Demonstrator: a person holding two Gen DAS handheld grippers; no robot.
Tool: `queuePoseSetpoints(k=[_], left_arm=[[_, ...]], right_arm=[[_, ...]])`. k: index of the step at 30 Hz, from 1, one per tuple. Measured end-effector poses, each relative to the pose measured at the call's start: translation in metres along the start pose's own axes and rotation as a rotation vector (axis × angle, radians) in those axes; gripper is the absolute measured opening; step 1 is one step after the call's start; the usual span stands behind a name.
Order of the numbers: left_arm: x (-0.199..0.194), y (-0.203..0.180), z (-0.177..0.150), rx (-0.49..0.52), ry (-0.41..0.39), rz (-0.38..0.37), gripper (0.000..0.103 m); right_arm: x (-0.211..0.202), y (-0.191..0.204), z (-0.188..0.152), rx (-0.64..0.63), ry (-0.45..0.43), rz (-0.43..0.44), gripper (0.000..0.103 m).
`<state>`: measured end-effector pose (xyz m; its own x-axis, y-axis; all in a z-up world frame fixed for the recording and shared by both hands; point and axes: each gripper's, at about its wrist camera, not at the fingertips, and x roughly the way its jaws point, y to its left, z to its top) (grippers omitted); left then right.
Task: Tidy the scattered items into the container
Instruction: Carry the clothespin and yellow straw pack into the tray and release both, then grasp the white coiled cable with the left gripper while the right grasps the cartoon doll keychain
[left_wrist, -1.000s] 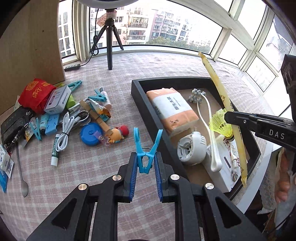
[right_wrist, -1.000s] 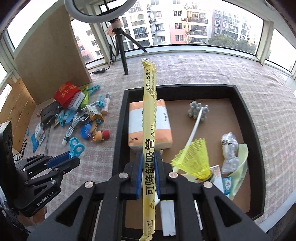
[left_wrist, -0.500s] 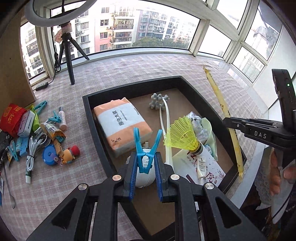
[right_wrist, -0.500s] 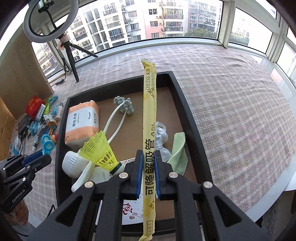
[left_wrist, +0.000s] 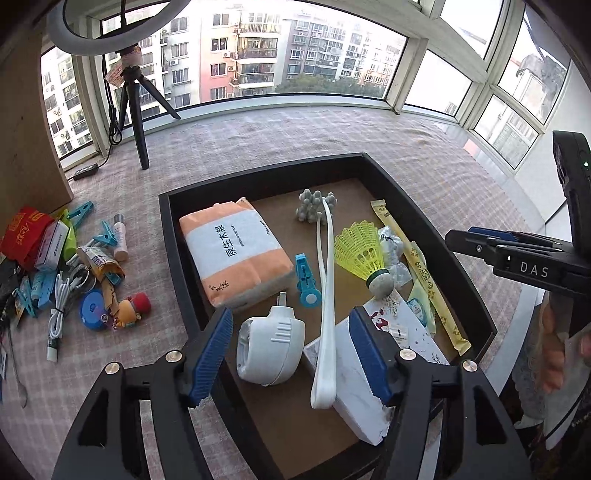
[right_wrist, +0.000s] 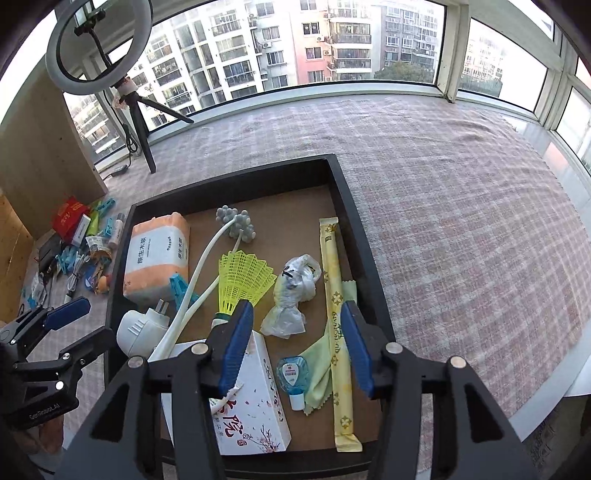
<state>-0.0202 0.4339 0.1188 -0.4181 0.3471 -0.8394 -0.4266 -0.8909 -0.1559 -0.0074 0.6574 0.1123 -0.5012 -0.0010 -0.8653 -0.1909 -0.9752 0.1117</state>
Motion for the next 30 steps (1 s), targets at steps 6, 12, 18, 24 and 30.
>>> queuePoseSetpoints(k=[6,12,18,24,30], left_arm=[[-0.005,0.019,-0.004,-0.034,-0.003,0.029,0.062],[-0.013,0.052,-0.012,-0.080,-0.001,0.065,0.061],[-0.027,0.093,-0.020,-0.128,-0.009,0.106,0.060],[-0.038,0.137,-0.031,-0.185,-0.006,0.140,0.060],[-0.052,0.181,-0.044,-0.220,-0.006,0.179,0.057]], right_arm=[[0.002,0.021,0.004,-0.035,-0.002,0.034,0.049],[0.002,0.056,0.010,-0.086,-0.008,0.062,0.049],[0.008,0.098,0.014,-0.137,-0.003,0.094,0.049],[0.018,0.146,0.016,-0.196,0.008,0.130,0.049],[0.031,0.196,0.014,-0.258,0.030,0.162,0.049]])
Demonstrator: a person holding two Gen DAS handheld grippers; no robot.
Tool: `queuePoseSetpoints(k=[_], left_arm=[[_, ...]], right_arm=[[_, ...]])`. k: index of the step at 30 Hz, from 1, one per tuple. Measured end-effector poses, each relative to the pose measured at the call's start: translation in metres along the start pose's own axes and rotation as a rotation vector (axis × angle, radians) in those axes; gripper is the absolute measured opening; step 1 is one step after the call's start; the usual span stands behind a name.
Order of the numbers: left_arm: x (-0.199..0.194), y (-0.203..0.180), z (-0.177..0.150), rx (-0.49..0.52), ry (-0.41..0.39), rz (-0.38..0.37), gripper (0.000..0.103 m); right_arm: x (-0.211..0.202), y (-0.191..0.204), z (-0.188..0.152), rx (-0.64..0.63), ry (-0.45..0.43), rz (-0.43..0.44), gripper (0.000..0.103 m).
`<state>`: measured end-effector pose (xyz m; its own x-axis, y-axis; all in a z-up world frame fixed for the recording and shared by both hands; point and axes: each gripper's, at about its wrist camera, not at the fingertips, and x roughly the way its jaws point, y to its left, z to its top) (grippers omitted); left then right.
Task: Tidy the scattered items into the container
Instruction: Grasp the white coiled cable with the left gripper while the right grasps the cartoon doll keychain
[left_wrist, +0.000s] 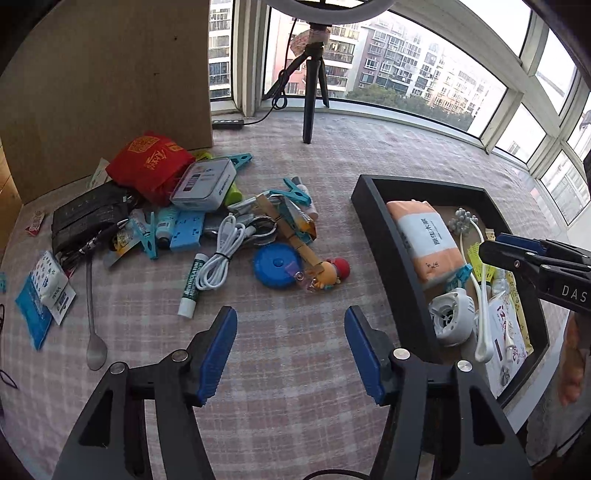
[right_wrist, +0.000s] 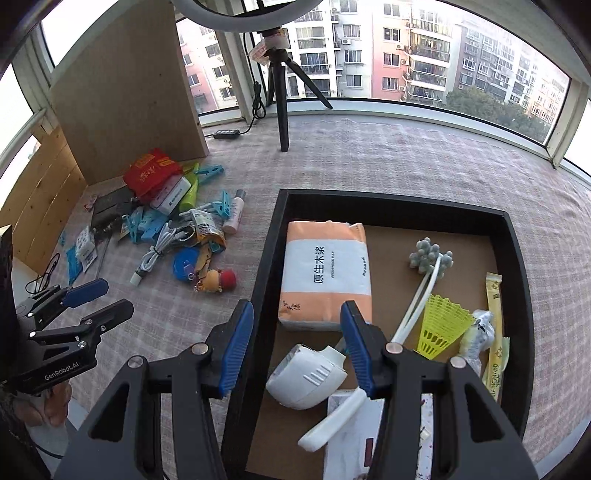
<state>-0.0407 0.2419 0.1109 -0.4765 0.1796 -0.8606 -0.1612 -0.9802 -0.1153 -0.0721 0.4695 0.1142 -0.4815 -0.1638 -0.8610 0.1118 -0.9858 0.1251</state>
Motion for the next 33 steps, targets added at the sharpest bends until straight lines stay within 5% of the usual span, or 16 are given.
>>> queuePoseSetpoints(k=[16,19,33], left_arm=[[0.039,0.058,0.016,0.032,0.054,-0.003,0.050],[0.052,0.058,0.021,0.051,0.070,-0.014,0.050],[0.094,0.048,0.048,0.155,0.110,-0.007,0.050]], right_arm=[[0.082,0.091,0.010,-0.204,0.152,0.036,0.050],[0.096,0.097,0.011,-0.239,0.172,0.021,0.060],[0.141,0.096,0.023,-0.250,0.237,0.006,0.061]])
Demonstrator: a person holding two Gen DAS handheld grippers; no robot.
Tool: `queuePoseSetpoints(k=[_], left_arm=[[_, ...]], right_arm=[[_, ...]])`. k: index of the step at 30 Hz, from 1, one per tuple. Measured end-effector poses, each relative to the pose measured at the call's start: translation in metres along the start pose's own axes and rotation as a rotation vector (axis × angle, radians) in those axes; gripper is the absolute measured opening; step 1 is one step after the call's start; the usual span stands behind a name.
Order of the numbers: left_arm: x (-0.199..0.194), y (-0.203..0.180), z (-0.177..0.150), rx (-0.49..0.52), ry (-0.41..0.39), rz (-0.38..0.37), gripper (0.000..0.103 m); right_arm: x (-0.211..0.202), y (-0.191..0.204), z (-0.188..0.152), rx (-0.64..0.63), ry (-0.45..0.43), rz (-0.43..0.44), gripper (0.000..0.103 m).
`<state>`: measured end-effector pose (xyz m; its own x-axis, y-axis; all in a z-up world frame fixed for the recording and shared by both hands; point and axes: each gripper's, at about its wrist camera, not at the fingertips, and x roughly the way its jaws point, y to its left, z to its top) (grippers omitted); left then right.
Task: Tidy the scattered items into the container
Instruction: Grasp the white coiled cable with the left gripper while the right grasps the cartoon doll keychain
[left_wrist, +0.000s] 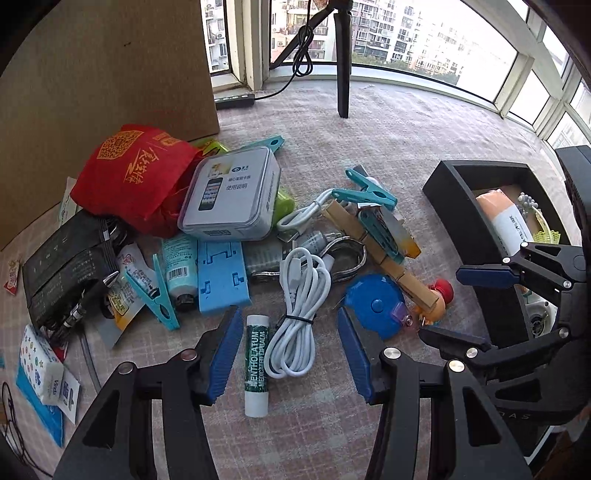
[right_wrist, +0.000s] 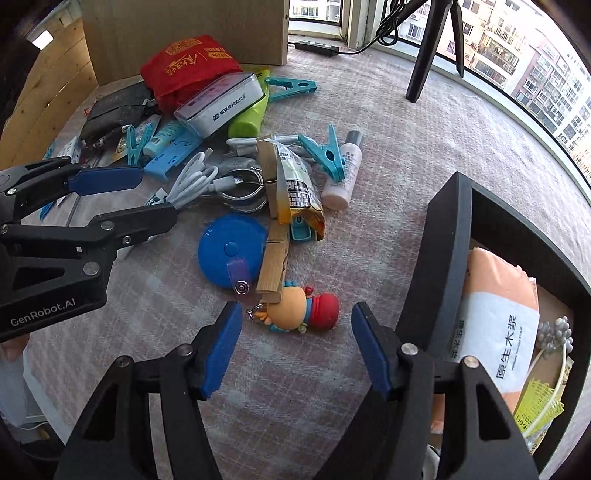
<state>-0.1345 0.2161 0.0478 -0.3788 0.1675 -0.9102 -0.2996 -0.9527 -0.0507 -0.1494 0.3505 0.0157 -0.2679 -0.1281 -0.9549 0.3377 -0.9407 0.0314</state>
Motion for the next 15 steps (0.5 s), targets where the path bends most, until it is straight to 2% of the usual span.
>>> queuePoseSetpoints(k=[8,12,15], left_arm=[[0.019,-0.008,0.001,0.041,0.029,-0.015,0.035],[0.023,-0.008,0.001,0.044,0.042,-0.020,0.023],[0.024,-0.002,0.001,0.018,0.038,-0.036,0.021]], right_arm=[[0.010,0.004,0.005,-0.032,0.016,0.002,0.061],[0.011,0.009,0.003,-0.056,0.008,-0.016,0.061],[0.011,0.012,0.002,-0.075,0.001,-0.036,0.056]])
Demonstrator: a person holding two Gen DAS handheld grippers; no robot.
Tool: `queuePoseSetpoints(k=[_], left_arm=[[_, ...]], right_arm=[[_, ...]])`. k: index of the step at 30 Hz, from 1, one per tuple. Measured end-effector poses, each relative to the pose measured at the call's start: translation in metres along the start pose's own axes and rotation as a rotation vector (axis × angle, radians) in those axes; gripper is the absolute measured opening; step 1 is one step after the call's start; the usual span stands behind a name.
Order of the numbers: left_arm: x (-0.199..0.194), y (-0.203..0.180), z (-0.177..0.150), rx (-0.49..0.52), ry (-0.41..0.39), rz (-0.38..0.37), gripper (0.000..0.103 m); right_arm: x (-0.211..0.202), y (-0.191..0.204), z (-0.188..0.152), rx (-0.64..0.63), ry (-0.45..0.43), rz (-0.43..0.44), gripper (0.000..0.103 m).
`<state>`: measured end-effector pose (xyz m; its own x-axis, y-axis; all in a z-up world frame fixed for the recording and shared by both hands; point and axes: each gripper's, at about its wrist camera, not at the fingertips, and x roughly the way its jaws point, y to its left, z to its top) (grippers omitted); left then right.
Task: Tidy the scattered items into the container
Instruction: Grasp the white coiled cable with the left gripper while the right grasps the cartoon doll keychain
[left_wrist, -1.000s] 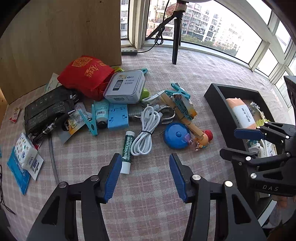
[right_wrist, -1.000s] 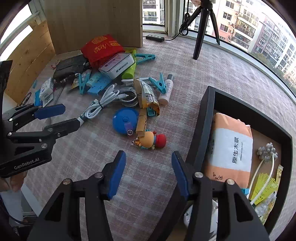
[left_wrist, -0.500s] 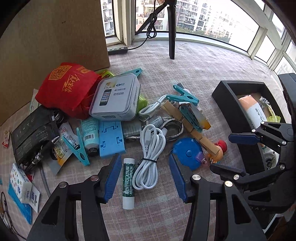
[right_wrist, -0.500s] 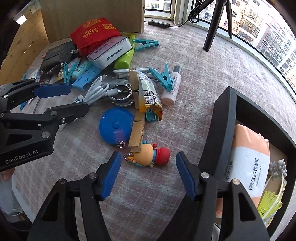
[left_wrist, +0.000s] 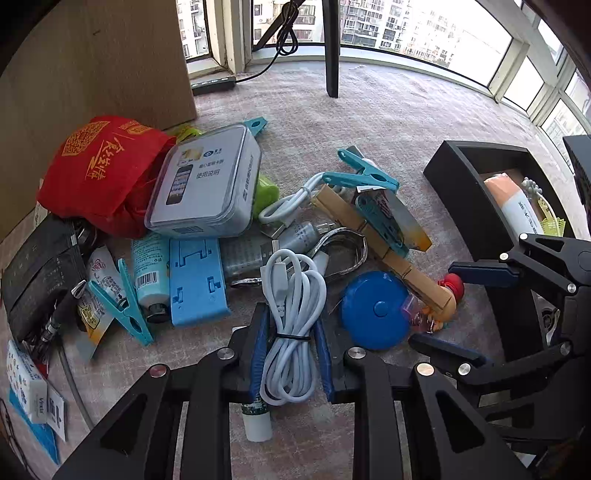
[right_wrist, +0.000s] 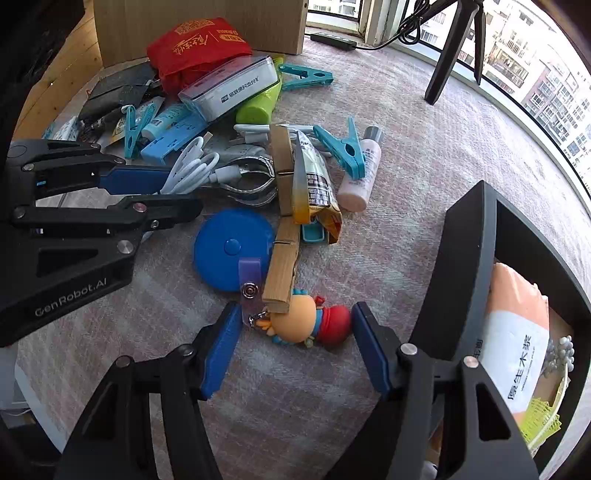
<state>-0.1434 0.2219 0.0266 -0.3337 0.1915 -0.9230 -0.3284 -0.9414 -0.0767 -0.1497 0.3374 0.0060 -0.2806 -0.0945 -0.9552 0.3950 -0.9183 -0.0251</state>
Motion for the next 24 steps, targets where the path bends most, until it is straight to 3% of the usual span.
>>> queuePoseSetpoints(k=[5,15,24], left_arm=[[-0.003,0.003,-0.004,-0.021,-0.008,0.000,0.020],[-0.019,0.018,-0.023,-0.098,-0.019,-0.076,0.019],[-0.045,0.019,-0.027,-0.122,-0.059,-0.060,0.019]], right_arm=[[-0.004,-0.001,-0.002,0.012,-0.006,0.004,0.052],[-0.017,-0.009,-0.012,0.082,-0.026,0.047,0.052],[-0.052,-0.024,-0.024,0.132,-0.094,0.061,0.051]])
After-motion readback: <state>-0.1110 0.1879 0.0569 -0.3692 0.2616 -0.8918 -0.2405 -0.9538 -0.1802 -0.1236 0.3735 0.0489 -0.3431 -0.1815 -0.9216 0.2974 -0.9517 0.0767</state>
